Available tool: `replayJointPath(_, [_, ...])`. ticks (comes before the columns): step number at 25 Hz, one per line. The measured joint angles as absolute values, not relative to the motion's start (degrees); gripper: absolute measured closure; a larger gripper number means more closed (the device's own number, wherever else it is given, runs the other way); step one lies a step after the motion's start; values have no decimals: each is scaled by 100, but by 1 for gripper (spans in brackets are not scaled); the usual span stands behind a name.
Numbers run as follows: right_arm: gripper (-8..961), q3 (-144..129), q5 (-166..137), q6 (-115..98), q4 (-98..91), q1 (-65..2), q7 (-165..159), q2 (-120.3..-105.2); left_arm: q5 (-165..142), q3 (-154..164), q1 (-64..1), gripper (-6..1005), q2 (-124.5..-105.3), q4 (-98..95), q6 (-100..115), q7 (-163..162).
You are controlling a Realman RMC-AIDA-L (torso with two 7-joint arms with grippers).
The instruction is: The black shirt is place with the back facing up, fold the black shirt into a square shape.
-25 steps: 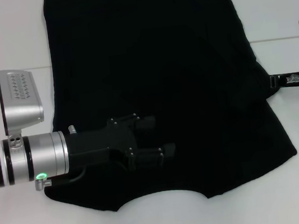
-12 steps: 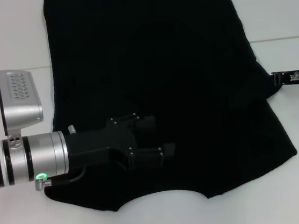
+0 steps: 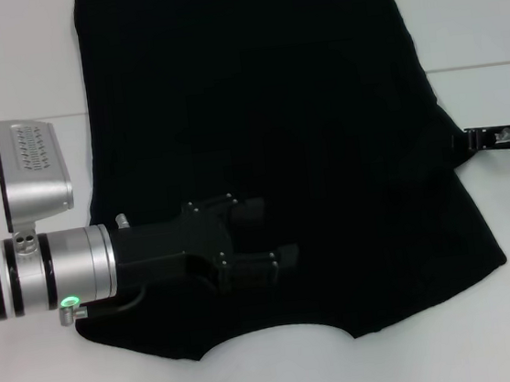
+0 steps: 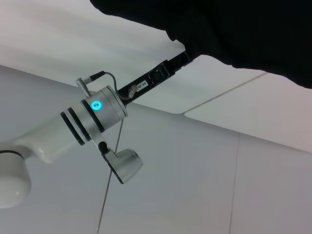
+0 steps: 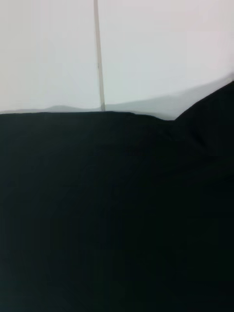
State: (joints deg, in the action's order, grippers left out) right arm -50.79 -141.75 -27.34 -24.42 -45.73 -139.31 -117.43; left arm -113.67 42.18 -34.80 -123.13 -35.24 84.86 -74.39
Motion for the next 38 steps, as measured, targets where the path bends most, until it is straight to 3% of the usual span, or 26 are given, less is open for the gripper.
replayJointPath(8, [426,-5082,-14170,-2717,-2422,-4583,-13926,-11742,-11362,4218,-3480,127,-12313,-3524,8482,-7438])
replayJointPath(14, [427,-5094,-14191,-2635,-2309,-4609,-13921,-11743,-11363,4219,-3486,127,-12313,-3524,8478,-7437])
replayJointPath(25, [783,-5099,-14194,-2598,-2297,-4648,-13913,-11768,-11370,4219,-3479,126,-12313,-3524,8454,-7463])
replayJointPath(38, [933,-5096,-14174,-2611,-2342,-4667,-13873,-11778,-11383,4219,-3485,126,-12313,-3524,8469,-7469])
